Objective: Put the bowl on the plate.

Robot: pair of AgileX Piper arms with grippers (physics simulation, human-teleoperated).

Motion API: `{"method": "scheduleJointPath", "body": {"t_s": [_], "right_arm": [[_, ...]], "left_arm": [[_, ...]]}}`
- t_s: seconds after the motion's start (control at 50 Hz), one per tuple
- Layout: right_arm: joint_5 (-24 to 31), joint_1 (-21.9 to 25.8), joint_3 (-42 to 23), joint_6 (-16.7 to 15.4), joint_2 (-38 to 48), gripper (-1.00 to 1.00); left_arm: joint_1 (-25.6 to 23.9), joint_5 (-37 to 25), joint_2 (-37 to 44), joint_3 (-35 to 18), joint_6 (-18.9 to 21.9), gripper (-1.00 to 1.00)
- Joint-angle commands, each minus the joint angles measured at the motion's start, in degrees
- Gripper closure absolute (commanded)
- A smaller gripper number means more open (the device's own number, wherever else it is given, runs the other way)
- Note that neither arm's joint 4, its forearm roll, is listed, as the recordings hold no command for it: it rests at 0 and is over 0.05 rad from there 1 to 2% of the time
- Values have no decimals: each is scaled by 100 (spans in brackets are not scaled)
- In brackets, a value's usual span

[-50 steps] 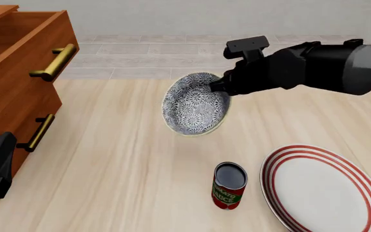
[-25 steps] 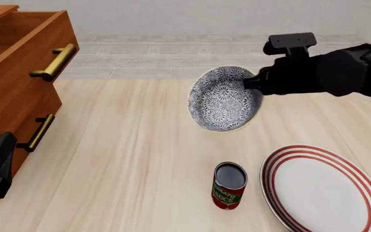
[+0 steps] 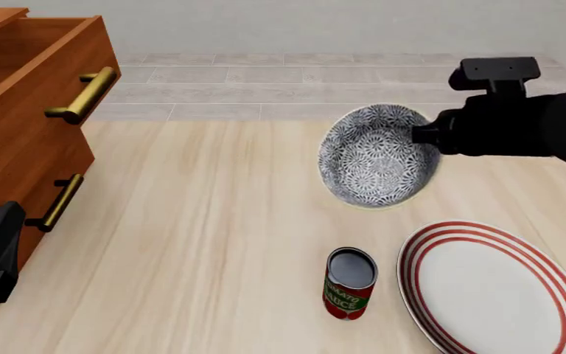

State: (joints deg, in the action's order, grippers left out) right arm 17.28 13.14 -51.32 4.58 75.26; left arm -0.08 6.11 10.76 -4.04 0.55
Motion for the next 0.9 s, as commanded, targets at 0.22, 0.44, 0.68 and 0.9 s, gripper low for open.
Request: {"method": "scheduleJointPath", "body": {"t_s": [0.22, 0.44, 0.68, 0.9], "right_arm": [[362, -540, 418, -33, -775, 100], [571, -785, 693, -14, -1244, 100], [627, -946, 1091, 115, -1654, 100], [708, -1088, 1424, 178, -1896, 100]], "left_arm": [[1, -1, -2, 0, 0, -100], [-1, 0, -1, 0, 0, -100], [0, 1, 2, 0, -1, -100], [1, 0, -1, 0, 0, -100]]}}
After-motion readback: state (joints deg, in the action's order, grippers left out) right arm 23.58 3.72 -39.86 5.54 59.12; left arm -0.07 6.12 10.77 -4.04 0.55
